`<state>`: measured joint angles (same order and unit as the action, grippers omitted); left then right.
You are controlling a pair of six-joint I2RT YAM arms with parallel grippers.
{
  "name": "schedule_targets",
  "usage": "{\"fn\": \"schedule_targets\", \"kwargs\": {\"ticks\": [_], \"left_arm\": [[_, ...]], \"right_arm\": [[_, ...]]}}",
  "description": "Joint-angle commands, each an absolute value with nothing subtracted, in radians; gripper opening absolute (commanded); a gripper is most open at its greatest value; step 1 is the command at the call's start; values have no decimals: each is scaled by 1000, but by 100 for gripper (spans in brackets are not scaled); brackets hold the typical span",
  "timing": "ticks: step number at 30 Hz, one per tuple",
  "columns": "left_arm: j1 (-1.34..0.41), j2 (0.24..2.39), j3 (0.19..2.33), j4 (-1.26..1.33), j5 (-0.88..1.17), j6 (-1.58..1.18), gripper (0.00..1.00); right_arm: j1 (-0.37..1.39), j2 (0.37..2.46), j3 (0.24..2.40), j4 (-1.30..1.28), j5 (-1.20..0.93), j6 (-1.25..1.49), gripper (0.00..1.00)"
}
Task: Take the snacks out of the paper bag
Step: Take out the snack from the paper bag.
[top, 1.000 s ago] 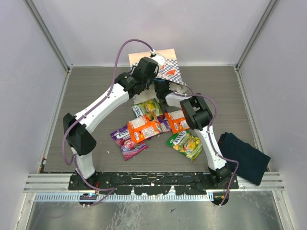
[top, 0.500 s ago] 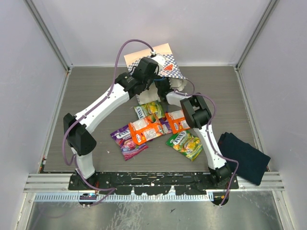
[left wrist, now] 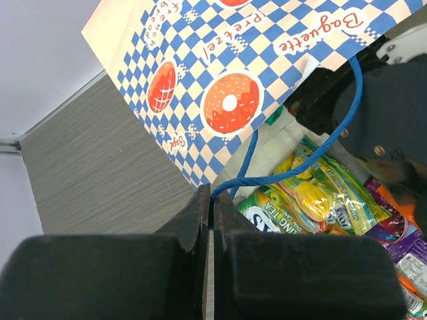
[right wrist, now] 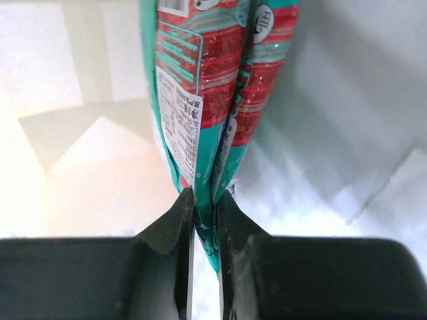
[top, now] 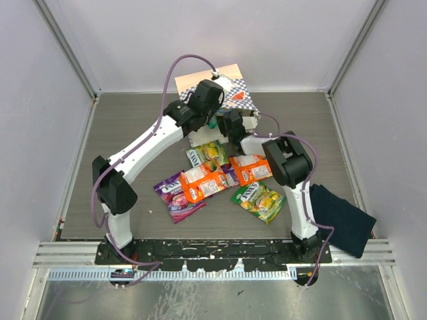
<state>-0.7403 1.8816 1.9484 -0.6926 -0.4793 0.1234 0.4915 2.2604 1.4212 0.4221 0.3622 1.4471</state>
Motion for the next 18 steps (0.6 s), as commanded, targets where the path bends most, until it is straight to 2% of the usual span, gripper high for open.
{"fn": "schedule_targets", "kwargs": {"ticks": [1,4,6,11,18], "left_arm": [[-748,1880,1994,-677,-515,103,0],[-754,1881,1997,-676,-515,98,0],[-757,1883,2000,-677,-518,97,0],[-764,1882,2000,-686,-521,97,0],[-766,1883,1992,-687,-522,102,0]], "right_arm": [[505,2101,1349,498,315,1428,3],[504,2087,1371,422,299,1367,28],[502,2095,1404,364,268,1334,39],[499,2100,1433,263,244,1276,50],[500,2064,1444,144,285,1203,58]]}}
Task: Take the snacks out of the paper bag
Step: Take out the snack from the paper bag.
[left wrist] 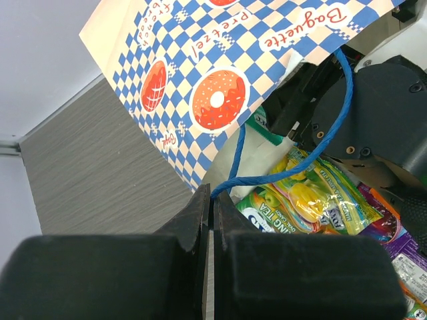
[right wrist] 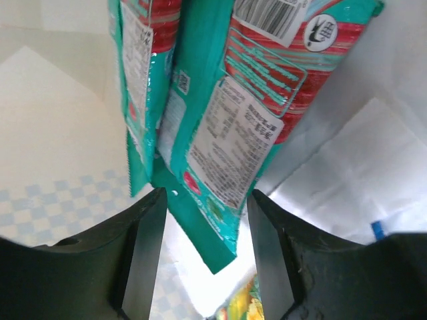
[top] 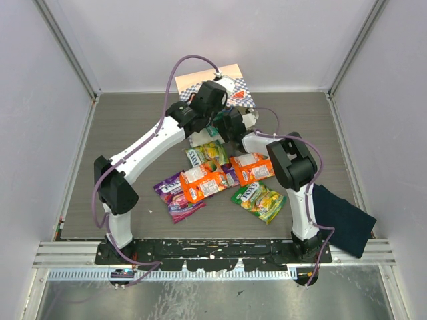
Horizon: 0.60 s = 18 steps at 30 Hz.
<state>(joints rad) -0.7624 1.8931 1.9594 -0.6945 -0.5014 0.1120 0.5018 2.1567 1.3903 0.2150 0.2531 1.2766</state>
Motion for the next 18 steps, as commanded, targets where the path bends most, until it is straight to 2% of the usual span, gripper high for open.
{"fn": "schedule_targets", "kwargs": {"ticks": [1,4,9,18], "left_arm": [[-767,1884,1992,-688,-522,101,0],[-768,1887,1993,-688,-520,102,0],[-771,1896,1997,-689,-517,101,0],[-773,1885,1986,-690,-526,112,0]], "right_arm": [[500,2058,1450,123,289,1194,60],[502,2033,1449,83,283,1167,66],[505,2026,1412,133,310,1169,61],[500,2084,1435,96,283,1211,61]]}}
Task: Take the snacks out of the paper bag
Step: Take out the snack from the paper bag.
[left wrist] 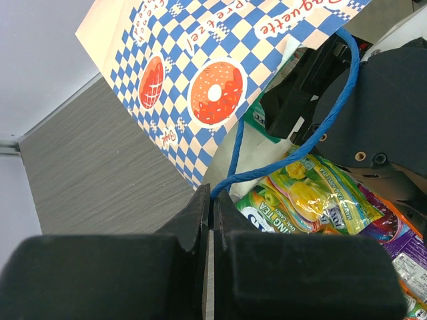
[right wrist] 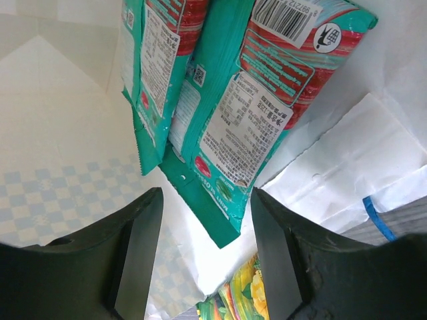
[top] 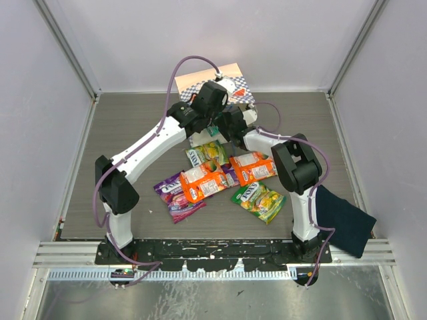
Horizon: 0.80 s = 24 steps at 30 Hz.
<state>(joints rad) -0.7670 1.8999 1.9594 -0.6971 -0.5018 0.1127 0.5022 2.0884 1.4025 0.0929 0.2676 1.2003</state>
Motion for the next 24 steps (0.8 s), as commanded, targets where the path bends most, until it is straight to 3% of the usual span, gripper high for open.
{"fn": "schedule_targets", "kwargs": {"ticks": [1,12,18,20,23,24], "left_arm": [[-773,1884,1986,-690,-526,112,0],[-772,1888,1991,-689,-519,102,0],[-774,1886,1990,-690,-515,101,0],[-774,1883,1986,-689,-518,104,0],[-773,1879,1979,-684,-524,109,0],[-774,1878,1974,-680,-526,112,0]], "right_arm": [[500,2084,1434,90,289,1213,61],[500,2041,1355,60,312,1261,62],[490,2123,1408,95,298,1262,58],[484,2151,1424,107,290,1262,47],[479,2148,1387,170,267,1261,5],[479,2137,1364,195,259,1258,1]]}}
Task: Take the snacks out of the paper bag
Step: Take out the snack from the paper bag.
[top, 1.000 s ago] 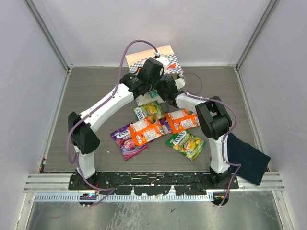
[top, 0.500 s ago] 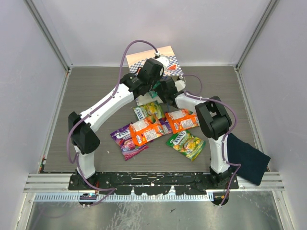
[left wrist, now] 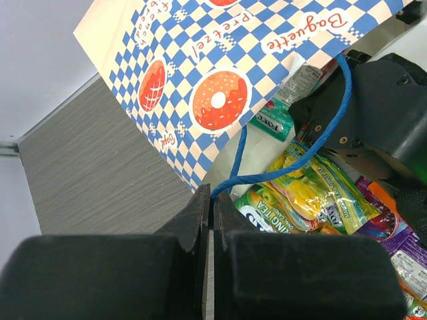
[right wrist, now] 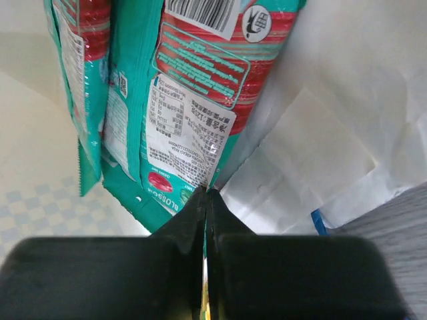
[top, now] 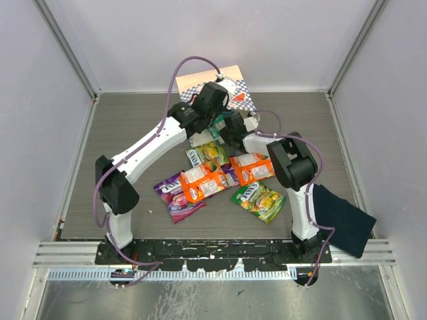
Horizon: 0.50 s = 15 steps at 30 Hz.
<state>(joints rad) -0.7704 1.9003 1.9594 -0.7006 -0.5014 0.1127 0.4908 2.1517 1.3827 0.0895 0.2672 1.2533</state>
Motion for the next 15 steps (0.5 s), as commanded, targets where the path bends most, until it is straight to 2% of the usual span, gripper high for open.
{"fn": "schedule_targets", "kwargs": {"ticks": [1,6,15], "left_arm": [[-774,1877,1970,-675,-526,114,0],[-774,1861,1943,-645,-502,114,0],[-762,1850,1918,-614,-505,116,0]], "right_arm": [[479,2125,1340,219,251,1250,1],[497,2010,1216,252,232,1228,1],[547,1661,926,314,156,1156,1]]}}
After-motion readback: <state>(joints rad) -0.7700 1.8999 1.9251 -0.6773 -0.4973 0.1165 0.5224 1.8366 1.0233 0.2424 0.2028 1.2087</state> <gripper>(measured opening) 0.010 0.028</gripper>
